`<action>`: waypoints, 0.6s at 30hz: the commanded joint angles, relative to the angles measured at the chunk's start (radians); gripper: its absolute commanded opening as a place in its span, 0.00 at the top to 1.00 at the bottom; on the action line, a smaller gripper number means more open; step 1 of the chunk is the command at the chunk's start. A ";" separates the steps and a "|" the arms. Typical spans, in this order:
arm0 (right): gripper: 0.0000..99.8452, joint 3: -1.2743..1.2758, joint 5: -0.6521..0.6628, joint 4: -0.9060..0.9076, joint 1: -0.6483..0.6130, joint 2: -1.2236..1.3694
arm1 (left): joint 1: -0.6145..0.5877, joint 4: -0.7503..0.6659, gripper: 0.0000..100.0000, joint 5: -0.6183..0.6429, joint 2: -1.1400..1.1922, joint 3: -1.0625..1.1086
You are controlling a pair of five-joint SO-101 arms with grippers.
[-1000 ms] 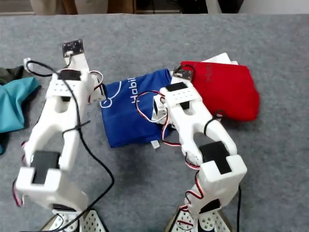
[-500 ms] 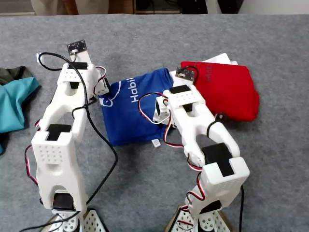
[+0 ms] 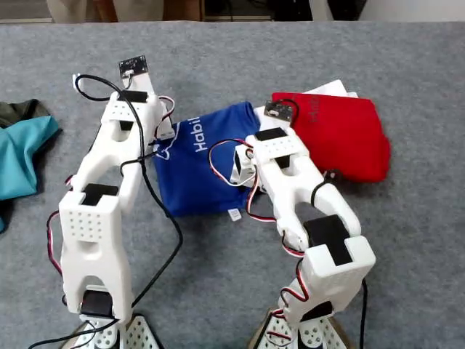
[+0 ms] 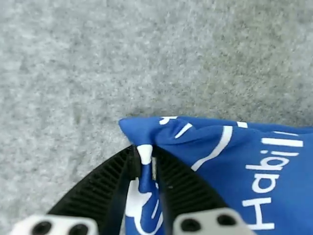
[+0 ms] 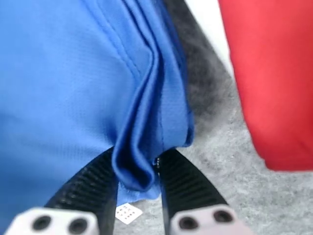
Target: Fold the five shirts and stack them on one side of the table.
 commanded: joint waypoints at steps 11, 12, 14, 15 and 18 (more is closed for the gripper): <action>1.00 -0.309 0.193 0.209 0.036 -0.392 | 0.058 0.460 0.98 0.008 0.001 -0.658; 1.00 -0.320 0.213 0.209 0.036 -0.426 | 0.083 0.485 0.98 0.008 0.001 -0.718; 1.00 -0.344 0.236 0.209 0.035 -0.492 | 0.120 0.516 0.98 0.008 0.001 -0.819; 1.00 -0.355 0.247 0.209 0.035 -0.526 | 0.133 0.525 0.98 0.008 0.001 -0.862; 1.00 -0.378 0.288 0.210 0.044 -0.625 | 0.161 0.543 0.98 0.008 0.001 -0.962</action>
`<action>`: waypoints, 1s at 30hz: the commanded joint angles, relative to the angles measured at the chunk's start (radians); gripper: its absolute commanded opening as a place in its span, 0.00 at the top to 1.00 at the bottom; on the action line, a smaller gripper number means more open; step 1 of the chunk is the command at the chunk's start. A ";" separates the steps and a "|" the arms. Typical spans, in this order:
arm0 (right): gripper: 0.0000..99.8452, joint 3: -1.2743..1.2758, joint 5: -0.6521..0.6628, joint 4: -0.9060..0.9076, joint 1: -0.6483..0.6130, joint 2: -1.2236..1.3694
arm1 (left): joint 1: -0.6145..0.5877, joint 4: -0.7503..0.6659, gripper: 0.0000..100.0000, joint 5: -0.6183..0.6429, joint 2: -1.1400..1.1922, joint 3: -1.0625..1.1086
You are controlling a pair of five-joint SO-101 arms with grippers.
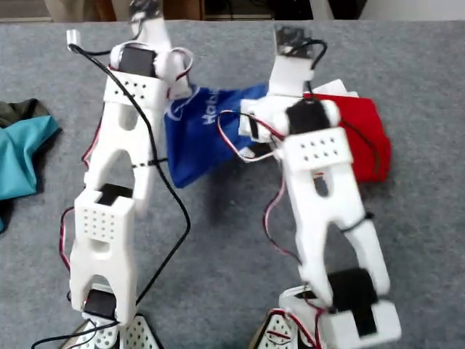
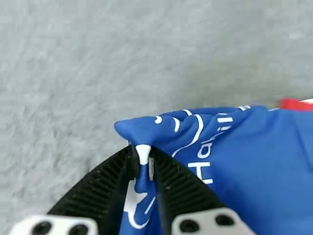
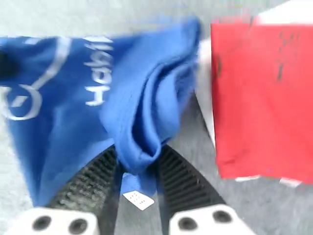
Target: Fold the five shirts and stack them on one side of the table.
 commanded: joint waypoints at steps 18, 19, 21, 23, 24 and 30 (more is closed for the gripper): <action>1.00 -0.093 0.164 -0.060 0.450 -0.263 | 0.218 -0.273 0.98 0.117 0.091 -0.192; 1.00 -0.082 0.172 -0.060 0.473 -0.265 | 0.236 -0.284 0.98 0.117 0.108 -0.198; 1.00 -0.044 0.189 -0.058 0.522 -0.271 | 0.272 -0.307 0.98 0.114 0.137 -0.199; 1.00 -0.002 0.199 -0.058 0.558 -0.275 | 0.292 -0.336 0.98 0.114 0.157 -0.199; 1.00 0.021 0.199 -0.060 0.568 -0.277 | 0.299 -0.350 0.98 0.115 0.166 -0.199; 1.00 0.102 0.196 -0.068 0.615 -0.277 | 0.333 -0.422 0.98 0.112 0.209 -0.199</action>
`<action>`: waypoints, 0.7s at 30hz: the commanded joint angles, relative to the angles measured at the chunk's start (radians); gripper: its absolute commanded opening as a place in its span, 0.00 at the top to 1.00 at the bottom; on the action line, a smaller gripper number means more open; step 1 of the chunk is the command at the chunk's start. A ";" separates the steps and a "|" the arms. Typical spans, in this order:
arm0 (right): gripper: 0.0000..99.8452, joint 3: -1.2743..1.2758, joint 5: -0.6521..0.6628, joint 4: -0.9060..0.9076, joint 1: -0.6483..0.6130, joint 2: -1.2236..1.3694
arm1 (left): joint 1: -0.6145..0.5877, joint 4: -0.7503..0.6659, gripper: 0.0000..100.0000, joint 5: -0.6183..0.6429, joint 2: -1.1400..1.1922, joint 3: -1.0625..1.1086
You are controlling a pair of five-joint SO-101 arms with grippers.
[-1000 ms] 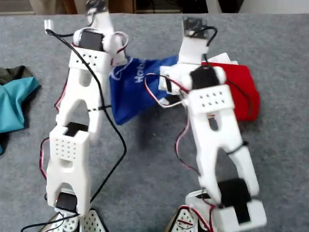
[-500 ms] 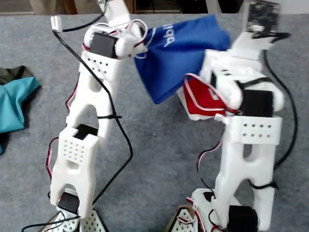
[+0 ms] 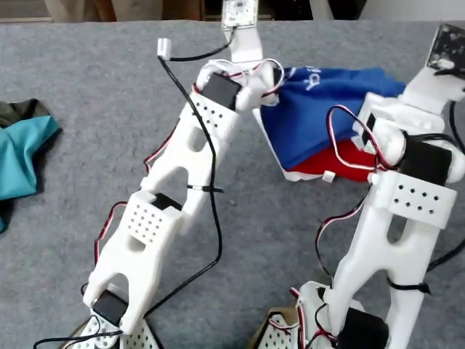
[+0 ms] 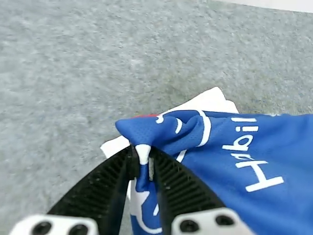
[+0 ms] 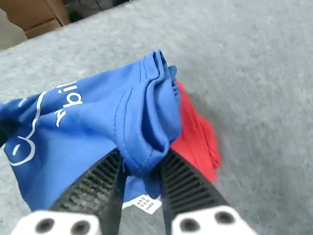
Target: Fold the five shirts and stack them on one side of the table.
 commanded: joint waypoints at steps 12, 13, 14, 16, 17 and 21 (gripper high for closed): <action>0.77 0.021 -0.098 -0.020 0.042 -0.028 | 0.023 -0.032 0.83 0.006 -0.004 -0.041; 0.71 0.031 -0.118 -0.026 0.042 -0.030 | 0.023 -0.011 0.82 0.006 -0.004 -0.041; 0.65 0.042 -0.132 -0.028 0.042 -0.033 | 0.023 0.006 0.82 0.005 -0.004 -0.043; 0.56 0.053 -0.138 -0.028 0.030 -0.033 | 0.018 0.026 0.81 0.005 -0.004 -0.048; 0.52 0.058 -0.137 -0.028 0.021 -0.030 | 0.014 0.034 0.81 0.005 -0.008 -0.049; 0.46 0.065 -0.133 -0.028 0.013 -0.031 | -0.005 0.040 0.82 0.005 -0.015 -0.051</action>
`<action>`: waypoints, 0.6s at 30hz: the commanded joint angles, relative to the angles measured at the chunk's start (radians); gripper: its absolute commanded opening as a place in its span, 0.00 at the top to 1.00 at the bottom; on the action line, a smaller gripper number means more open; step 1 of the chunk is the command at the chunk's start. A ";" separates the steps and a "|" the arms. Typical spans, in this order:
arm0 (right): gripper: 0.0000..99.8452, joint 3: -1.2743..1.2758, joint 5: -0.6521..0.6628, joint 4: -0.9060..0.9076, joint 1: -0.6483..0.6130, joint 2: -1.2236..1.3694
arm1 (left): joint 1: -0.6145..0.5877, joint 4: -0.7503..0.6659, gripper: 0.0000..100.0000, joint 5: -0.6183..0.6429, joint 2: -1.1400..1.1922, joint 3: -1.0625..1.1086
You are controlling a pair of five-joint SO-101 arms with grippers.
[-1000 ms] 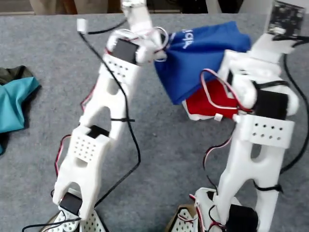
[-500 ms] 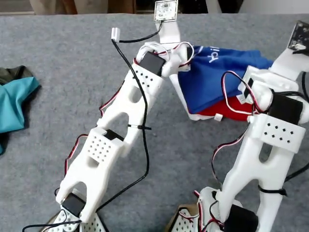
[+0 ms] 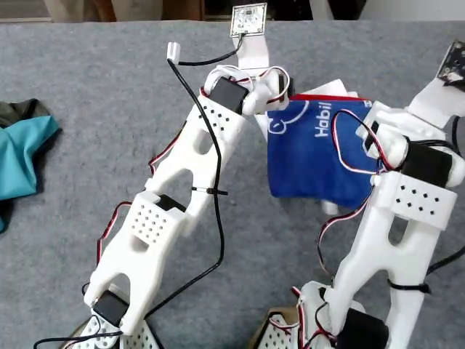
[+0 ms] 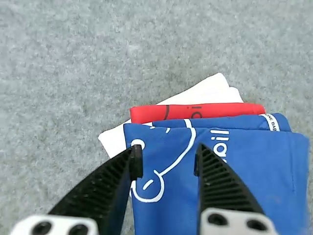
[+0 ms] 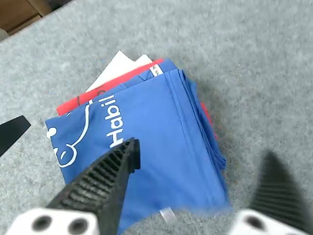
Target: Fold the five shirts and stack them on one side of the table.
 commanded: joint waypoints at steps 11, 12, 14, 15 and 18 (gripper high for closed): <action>0.96 -0.051 0.054 -0.011 -0.045 -0.031 | -0.230 0.402 0.82 -0.206 -0.128 -0.187; 1.00 -0.058 0.057 -0.011 -0.059 -0.031 | -0.275 0.450 0.82 -0.242 -0.134 -0.201; 0.96 -0.062 0.057 -0.003 -0.097 -0.035 | -0.385 0.516 0.82 -0.281 -0.136 -0.207; 0.94 -0.064 0.057 0.003 -0.114 -0.042 | -0.460 0.514 0.82 -0.285 -0.145 -0.183; 0.92 -0.061 0.057 0.006 -0.177 -0.082 | -0.704 0.512 0.82 -0.292 -0.153 -0.127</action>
